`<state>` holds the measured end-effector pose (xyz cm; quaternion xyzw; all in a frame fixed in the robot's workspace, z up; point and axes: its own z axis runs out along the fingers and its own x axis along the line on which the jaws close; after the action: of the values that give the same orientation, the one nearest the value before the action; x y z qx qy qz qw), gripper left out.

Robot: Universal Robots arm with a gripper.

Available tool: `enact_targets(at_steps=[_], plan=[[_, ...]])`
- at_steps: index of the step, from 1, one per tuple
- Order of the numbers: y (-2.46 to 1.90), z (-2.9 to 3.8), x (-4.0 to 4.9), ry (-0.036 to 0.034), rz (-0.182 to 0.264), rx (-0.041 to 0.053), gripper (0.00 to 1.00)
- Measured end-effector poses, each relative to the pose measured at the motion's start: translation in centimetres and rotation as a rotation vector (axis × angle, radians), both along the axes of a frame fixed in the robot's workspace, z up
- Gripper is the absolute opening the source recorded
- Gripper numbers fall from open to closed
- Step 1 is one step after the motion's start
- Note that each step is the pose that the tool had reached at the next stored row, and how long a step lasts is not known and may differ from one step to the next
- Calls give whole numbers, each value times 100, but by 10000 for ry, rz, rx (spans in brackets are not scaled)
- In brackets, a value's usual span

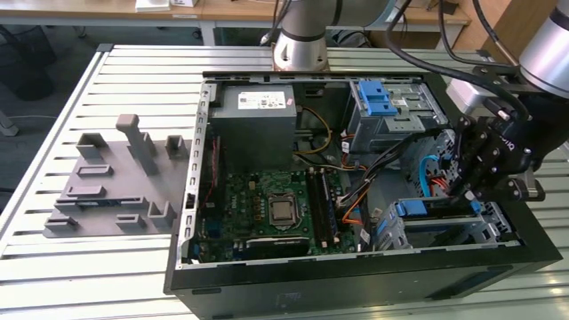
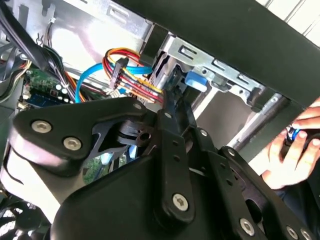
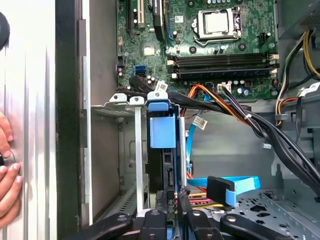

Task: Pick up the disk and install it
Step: 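Insert the first disk wire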

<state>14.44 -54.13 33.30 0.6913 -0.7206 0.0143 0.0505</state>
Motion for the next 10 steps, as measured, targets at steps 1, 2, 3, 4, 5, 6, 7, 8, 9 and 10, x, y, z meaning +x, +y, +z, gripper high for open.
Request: enact_targets(at_steps=[1, 2, 3, 4, 5, 6, 7, 8, 9, 10], plan=[[1, 26, 0, 0, 0, 3, 24], [3, 54, 0, 0, 0, 3, 24], [4, 78, 0, 0, 1, 1, 24], [5, 88, 0, 0, 1, 1, 24], [5, 87, 1, 0, 1, 4, 24], [5, 87, 0, 0, 1, 6, 22], [5, 88, 1, 0, 1, 4, 22], [5, 91, 0, 0, 1, 1, 15], [5, 91, 0, 0, 1, 2, 11], [5, 91, 0, 0, 1, 2, 11]])
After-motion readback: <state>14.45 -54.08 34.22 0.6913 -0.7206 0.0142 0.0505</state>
